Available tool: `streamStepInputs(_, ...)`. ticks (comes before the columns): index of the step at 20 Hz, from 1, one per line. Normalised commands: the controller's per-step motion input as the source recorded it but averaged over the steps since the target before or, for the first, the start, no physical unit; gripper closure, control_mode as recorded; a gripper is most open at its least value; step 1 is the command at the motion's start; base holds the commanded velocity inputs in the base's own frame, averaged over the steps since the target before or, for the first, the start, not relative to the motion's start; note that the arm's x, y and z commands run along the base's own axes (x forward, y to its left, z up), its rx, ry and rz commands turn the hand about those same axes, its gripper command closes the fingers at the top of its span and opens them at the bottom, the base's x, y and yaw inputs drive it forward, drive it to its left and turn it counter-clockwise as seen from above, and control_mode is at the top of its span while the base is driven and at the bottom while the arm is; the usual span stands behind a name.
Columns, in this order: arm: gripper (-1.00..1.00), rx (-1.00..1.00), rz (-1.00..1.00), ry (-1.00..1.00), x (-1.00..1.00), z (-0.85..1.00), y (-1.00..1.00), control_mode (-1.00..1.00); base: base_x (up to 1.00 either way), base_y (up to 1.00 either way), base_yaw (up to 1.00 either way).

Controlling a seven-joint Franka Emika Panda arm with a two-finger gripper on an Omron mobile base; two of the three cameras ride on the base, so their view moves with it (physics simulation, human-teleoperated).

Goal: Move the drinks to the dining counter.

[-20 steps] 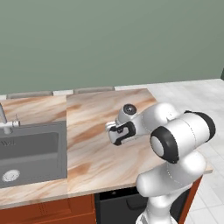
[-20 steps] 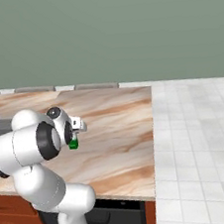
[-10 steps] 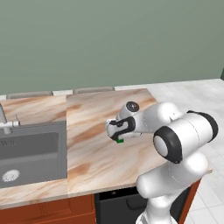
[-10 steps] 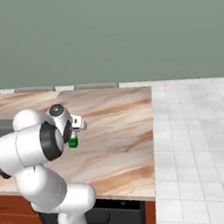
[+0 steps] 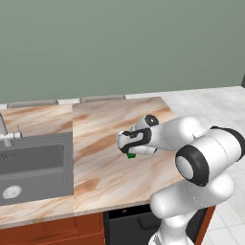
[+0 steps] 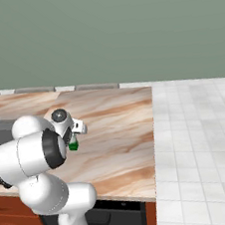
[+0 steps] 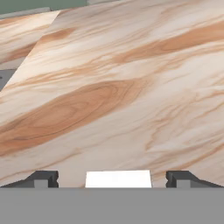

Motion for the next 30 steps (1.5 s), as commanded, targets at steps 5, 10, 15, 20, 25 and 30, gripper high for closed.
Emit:
streamStepInputs(5,-1.00,0.00,0.00,-0.09,0.00,0.46,0.00,-1.00,0.00,0.00,0.00)
streamStepInputs(10,-1.00,0.00,0.00,-0.12,-0.01,0.50,-0.02,-1.00,0.00,0.00,0.00)
streamStepInputs(15,-1.00,0.04,-0.06,-0.06,-0.38,0.61,-0.23,-1.00,0.00,0.00,0.00)
streamStepInputs(20,-1.00,-0.01,-0.20,0.10,-0.70,0.92,-0.34,-1.00,0.00,0.00,0.00)
streamStepInputs(25,-1.00,-0.07,-0.21,0.31,-0.41,1.00,-0.22,-1.00,0.00,0.00,0.00)
streamStepInputs(30,-1.00,-0.06,-0.20,0.42,-0.18,1.00,-0.16,-1.00,0.00,0.00,0.00)
